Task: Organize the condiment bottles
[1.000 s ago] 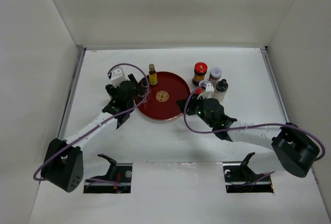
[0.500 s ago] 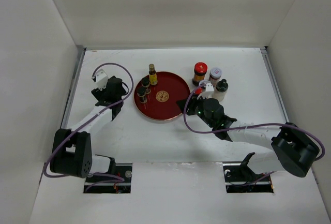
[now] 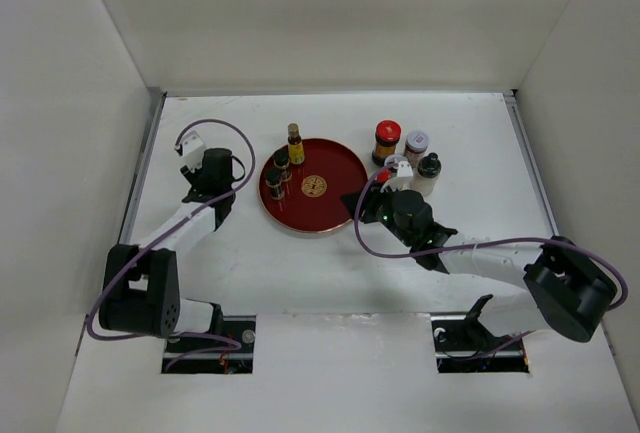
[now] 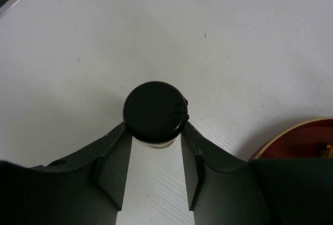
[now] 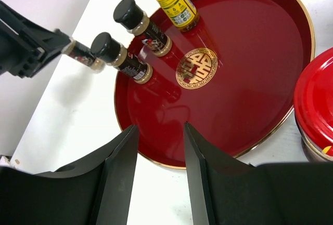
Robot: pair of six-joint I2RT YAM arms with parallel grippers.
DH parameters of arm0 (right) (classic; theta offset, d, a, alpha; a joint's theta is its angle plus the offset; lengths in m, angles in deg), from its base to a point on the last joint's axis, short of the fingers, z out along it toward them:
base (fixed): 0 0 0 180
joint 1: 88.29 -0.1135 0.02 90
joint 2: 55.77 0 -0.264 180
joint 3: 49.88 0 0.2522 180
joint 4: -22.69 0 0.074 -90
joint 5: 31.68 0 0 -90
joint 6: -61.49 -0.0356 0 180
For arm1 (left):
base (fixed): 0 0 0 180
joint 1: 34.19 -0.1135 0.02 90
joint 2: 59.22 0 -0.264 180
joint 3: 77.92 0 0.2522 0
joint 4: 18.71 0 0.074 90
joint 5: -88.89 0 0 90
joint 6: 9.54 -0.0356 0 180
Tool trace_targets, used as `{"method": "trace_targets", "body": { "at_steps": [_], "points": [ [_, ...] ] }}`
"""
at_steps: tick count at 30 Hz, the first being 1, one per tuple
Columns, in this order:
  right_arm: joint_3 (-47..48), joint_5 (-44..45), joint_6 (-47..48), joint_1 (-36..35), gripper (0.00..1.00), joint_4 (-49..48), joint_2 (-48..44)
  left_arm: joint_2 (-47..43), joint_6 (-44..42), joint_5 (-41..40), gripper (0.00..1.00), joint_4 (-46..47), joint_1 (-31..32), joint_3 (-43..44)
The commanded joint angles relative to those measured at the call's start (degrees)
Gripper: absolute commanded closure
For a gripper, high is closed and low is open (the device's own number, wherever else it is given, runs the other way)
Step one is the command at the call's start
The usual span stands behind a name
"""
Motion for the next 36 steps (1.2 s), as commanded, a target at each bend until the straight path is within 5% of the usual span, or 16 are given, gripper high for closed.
{"method": "trace_targets", "body": {
  "at_steps": [1, 7, 18, 27, 36],
  "points": [
    [1.43, -0.53, 0.05, -0.54, 0.54, -3.05, -0.09, -5.33, -2.34, -2.59, 0.73, 3.95, 0.78, 0.05],
    [1.6, -0.44, 0.31, -0.63, 0.54, -2.87, 0.0, -9.63, -2.52, -2.59, 0.76, 2.02, 3.67, -1.97],
    [1.51, -0.27, 0.22, -0.54, 0.54, -2.61, -0.17, -28.18, -2.52, -4.44, 0.76, -14.42, 21.77, 2.59],
    [0.55, 0.53, 0.4, -0.63, 0.54, -2.7, -2.2, -16.51, -2.52, -7.51, 0.76, -6.08, 37.25, 1.72],
    [0.28, 0.62, 0.49, -0.36, 0.54, -2.44, -3.08, -4.02, -3.31, -10.59, 0.76, 1.13, 38.22, -0.74]
  ]
}}
